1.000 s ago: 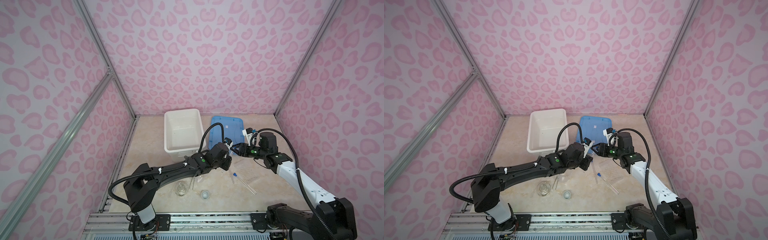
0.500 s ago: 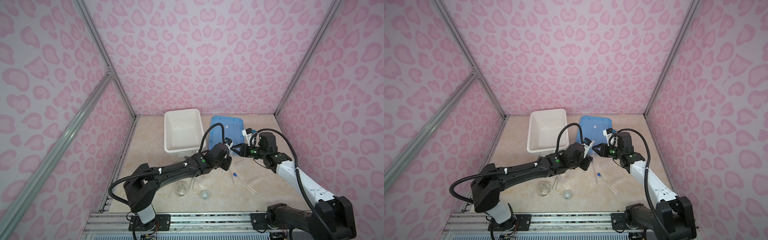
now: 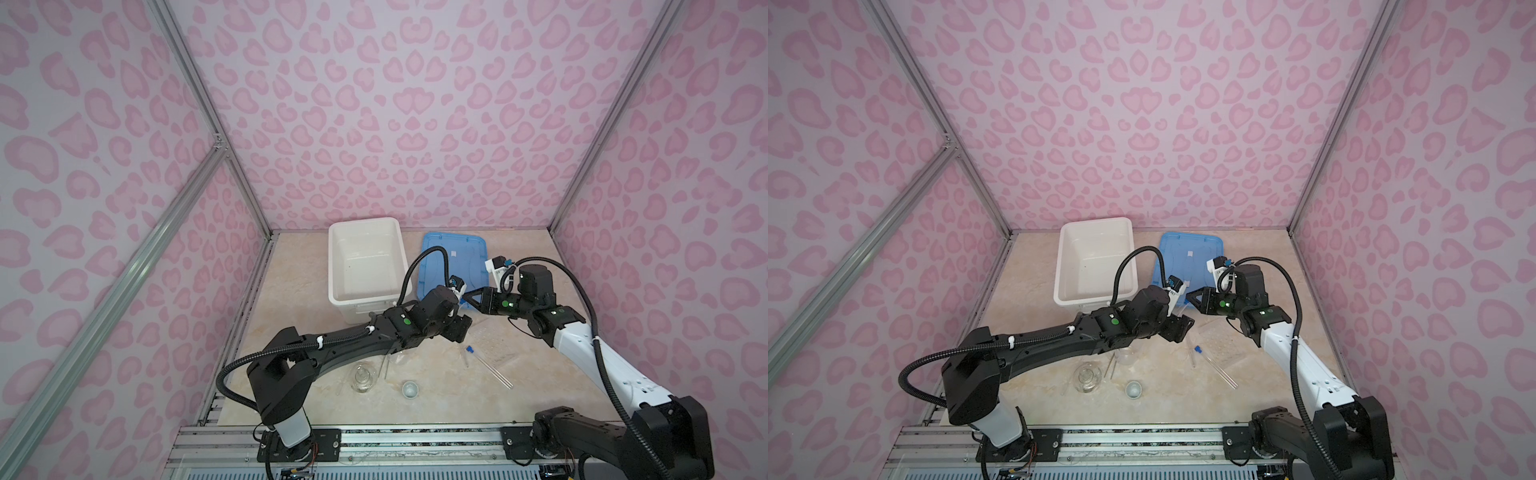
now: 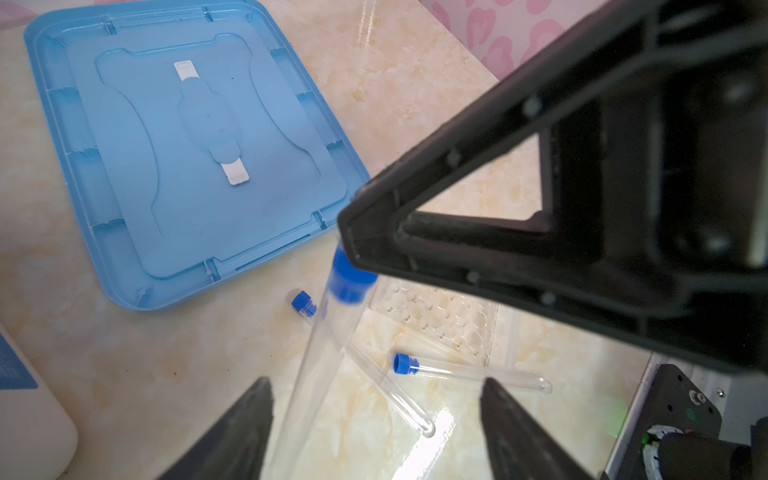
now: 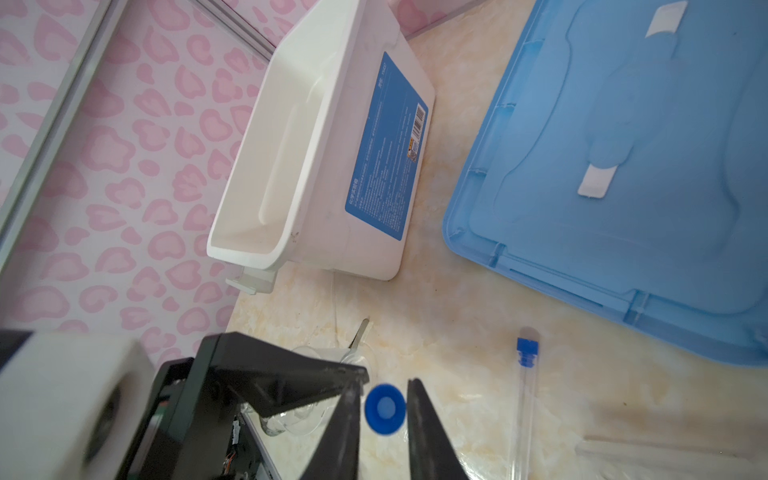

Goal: Organize the chemistry lab equipment

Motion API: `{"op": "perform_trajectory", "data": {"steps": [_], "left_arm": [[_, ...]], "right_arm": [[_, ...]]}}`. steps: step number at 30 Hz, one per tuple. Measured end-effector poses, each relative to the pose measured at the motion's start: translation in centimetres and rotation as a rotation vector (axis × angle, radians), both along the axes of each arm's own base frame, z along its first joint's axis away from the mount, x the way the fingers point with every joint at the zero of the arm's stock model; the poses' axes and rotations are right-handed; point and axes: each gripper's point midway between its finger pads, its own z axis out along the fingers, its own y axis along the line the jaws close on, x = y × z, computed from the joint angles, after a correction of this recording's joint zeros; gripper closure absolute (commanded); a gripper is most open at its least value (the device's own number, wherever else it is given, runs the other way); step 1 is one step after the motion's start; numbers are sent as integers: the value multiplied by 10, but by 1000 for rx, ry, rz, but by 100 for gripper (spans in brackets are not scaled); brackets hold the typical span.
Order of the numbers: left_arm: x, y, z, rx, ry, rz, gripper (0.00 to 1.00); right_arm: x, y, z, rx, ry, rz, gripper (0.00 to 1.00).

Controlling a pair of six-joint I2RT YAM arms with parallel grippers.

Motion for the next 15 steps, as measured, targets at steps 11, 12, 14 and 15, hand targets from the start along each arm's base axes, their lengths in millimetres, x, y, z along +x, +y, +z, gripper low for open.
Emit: {"op": "perform_trajectory", "data": {"steps": [11,12,14,15], "left_arm": [[31,18,-26,34,62,99,19],[31,17,-30,57,57,82,23],[31,14,-36,93,44,39,24],[30,11,-40,108,41,1,24]], "right_arm": [[5,-33,-18,-111,-34,-130,78],[6,-38,-20,-120,-30,-144,78],[5,-41,-25,-131,-21,-145,77],[5,-41,-26,-135,-20,-142,77]]}}
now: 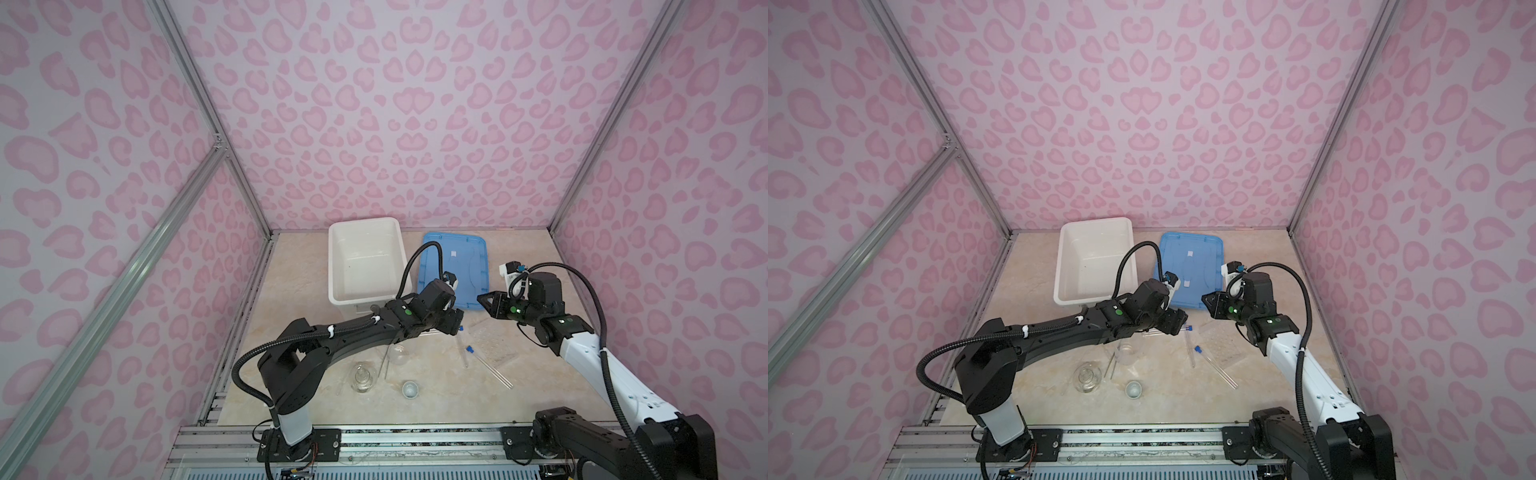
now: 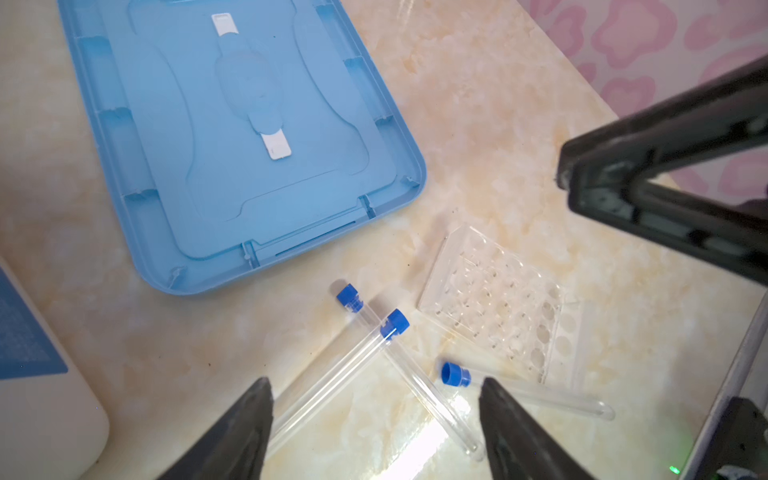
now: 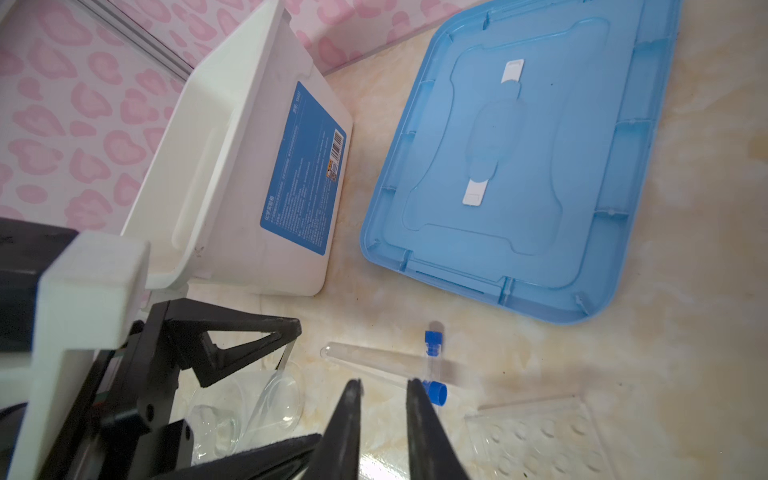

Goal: Organize the chemistry lab equipment

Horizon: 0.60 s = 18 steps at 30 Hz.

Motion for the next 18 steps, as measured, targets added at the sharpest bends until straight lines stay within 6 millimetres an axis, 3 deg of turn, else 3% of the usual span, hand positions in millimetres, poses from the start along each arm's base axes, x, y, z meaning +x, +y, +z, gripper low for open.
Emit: {"op": "perform_trajectory", "data": {"steps": [10,18], "left_arm": [[-23,3,-48,186,13,-299,18],[-6,19,-87,316,6,-335,19]], "right_arm": [[-7,-7,-9,-11,8,-13,77],[-7,-7,-11,-11,3,-14,76]]}}
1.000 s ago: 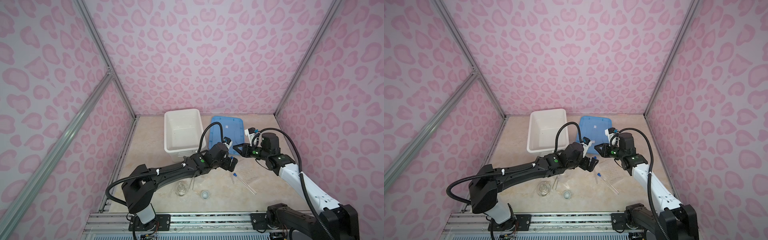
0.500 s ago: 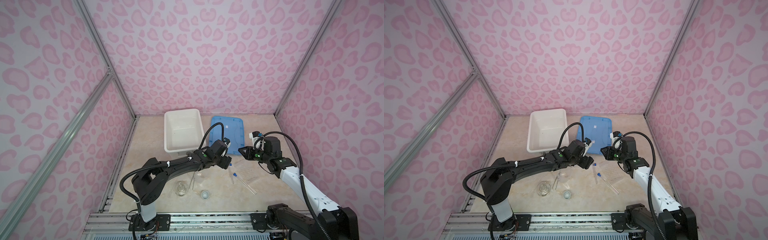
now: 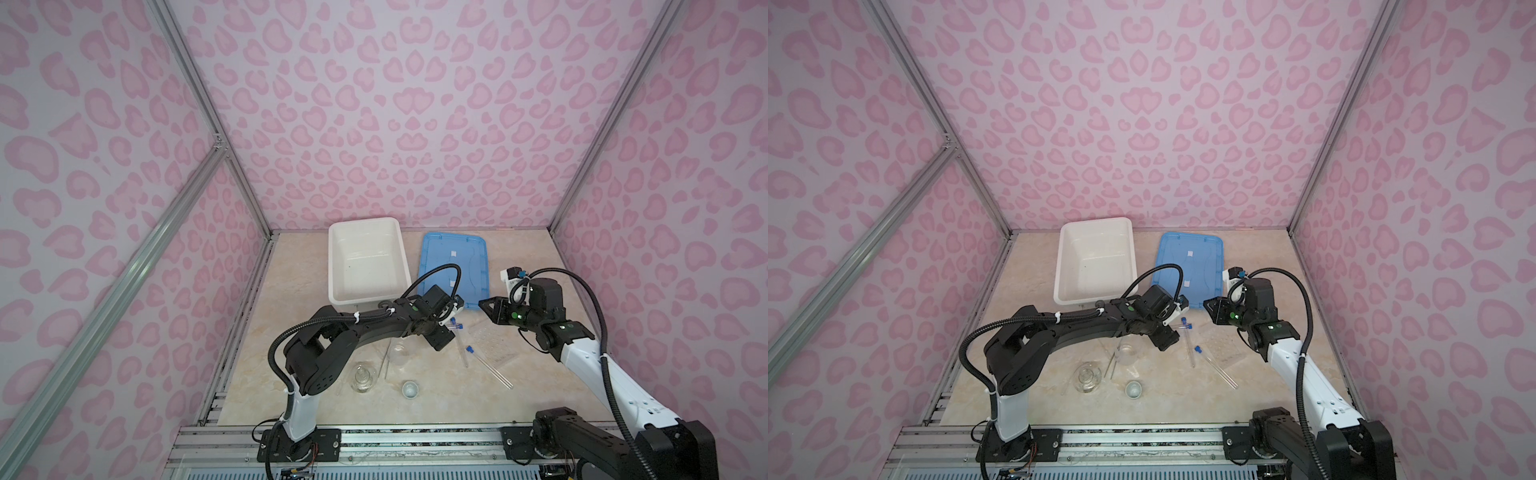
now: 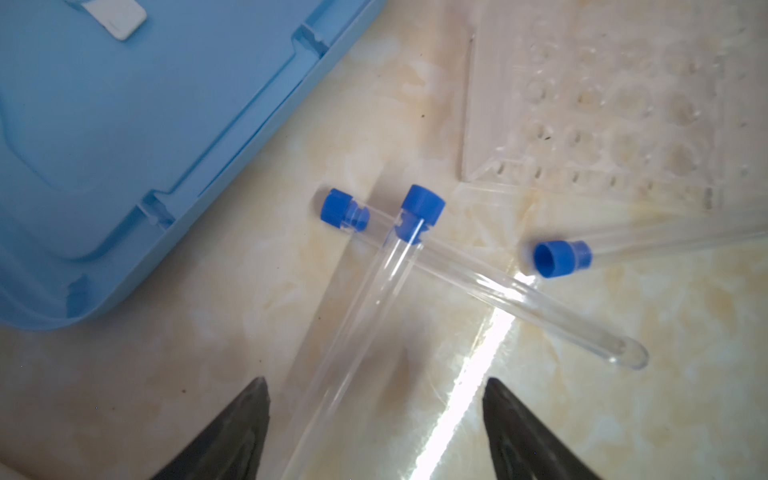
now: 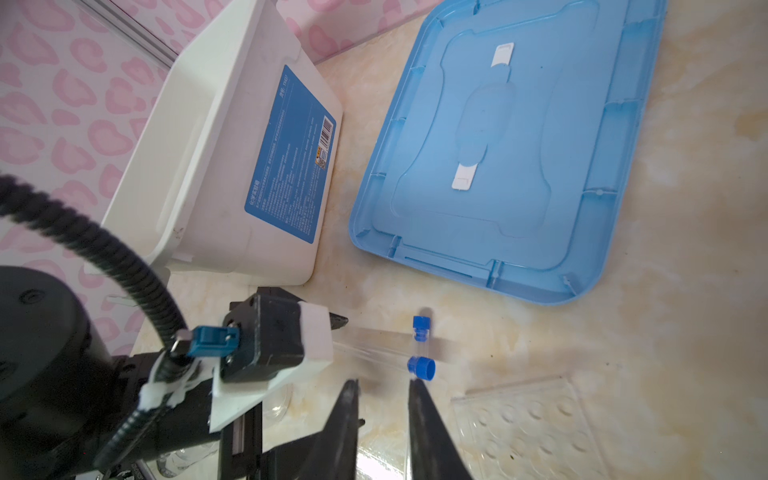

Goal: Organize the chemistry lab equipment

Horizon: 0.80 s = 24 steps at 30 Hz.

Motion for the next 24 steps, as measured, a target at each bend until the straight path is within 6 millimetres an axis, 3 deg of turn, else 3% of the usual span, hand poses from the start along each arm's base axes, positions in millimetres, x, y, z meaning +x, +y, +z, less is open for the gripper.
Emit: {"op": "perform_trajectory", "data": {"steps": [5,10,17,18,19,20,24], "left_arm": [[4,-3,-11,21,2,-19,28],[3,-2,-15,29,5,-23,50],[3,-3,-17,29,9,-31,63],[3,-3,-17,29,10,-32,63],[2,-4,-17,27,13,-33,73],[2,-4,-17,23,17,-32,77],[-1,-3,-21,19,28,-35,84]], "right_arm": [[0,0,0,-2,-1,1,76],[1,-1,0,-7,-4,-1,76],[1,-1,-3,-8,3,-1,76],[1,-1,-3,-8,3,-1,75],[1,-1,-3,-8,4,-1,73],[1,-1,-3,-8,5,-1,72],[1,-1,-6,-9,13,-1,63]]}}
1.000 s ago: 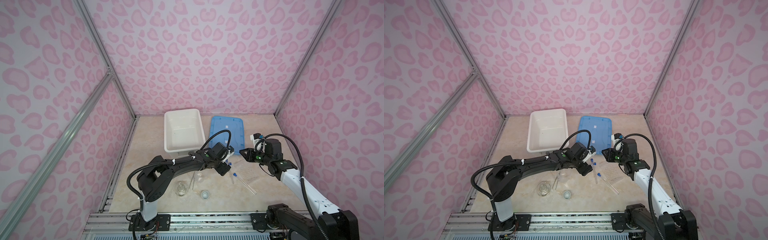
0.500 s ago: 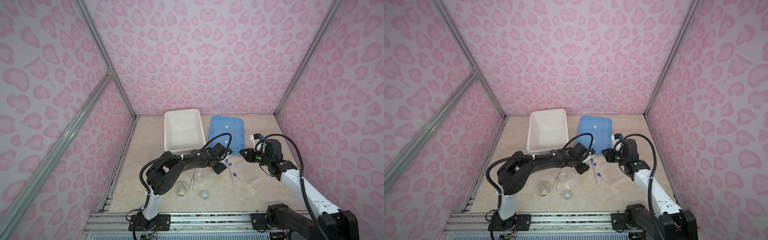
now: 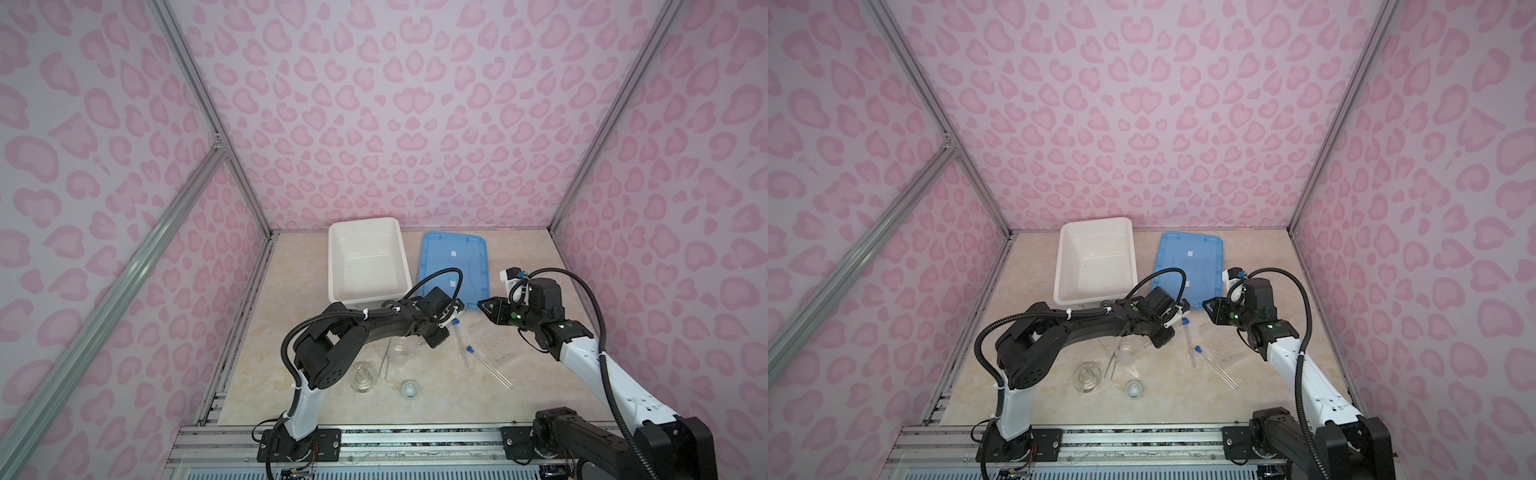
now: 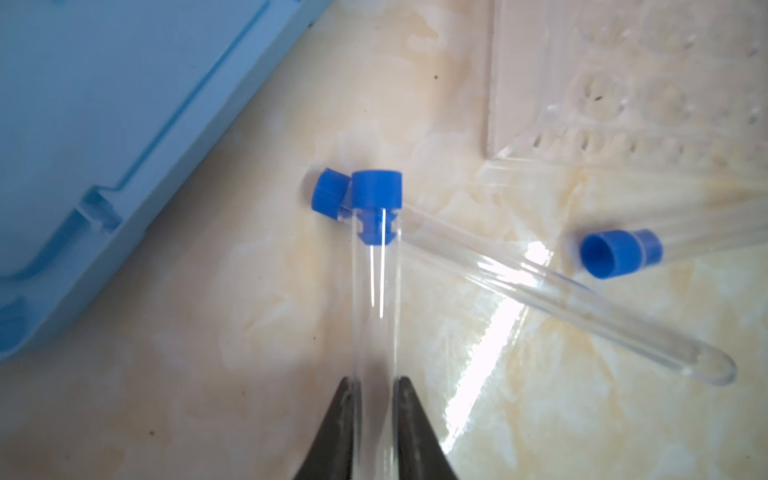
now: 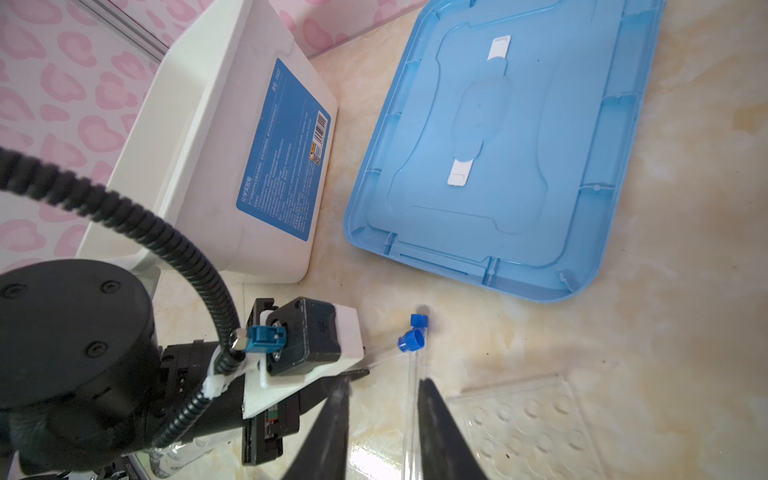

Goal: Organize the chemistry lab equipment

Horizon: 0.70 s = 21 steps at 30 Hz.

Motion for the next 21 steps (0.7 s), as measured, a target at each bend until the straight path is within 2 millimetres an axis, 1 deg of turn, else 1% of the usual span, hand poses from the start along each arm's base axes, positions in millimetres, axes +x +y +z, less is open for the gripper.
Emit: {"op": "perform_trajectory", "data": {"steps": [3,5,8,9,12,14,16,17,19,21], "left_arm": [[0,-1,0,-9,-3,-2,85],[0,-2,-1,-13,0,-1,96],[0,-2,0,-18,5,13,96],[0,-1,0,-17,6,17,96],[3,7,4,-5,-6,65,96],[4,8,15,-26,-8,93,96],[7,8,31,-60,-23,118,96],[8,6,42,-87,-35,130,96],[10,5,62,-138,-53,150,96],[10,3,81,-194,-73,159,96]], "right_arm": [[0,0,-2,-1,5,0,61],[0,0,-3,-1,8,0,60],[1,0,-5,-2,17,0,56],[1,0,-5,-2,18,0,53],[4,1,-3,6,22,-1,34],[5,3,-3,21,34,-2,26],[7,5,1,35,36,3,20],[8,7,3,52,42,5,18],[10,11,7,75,44,20,18],[10,15,9,110,60,33,22]]}}
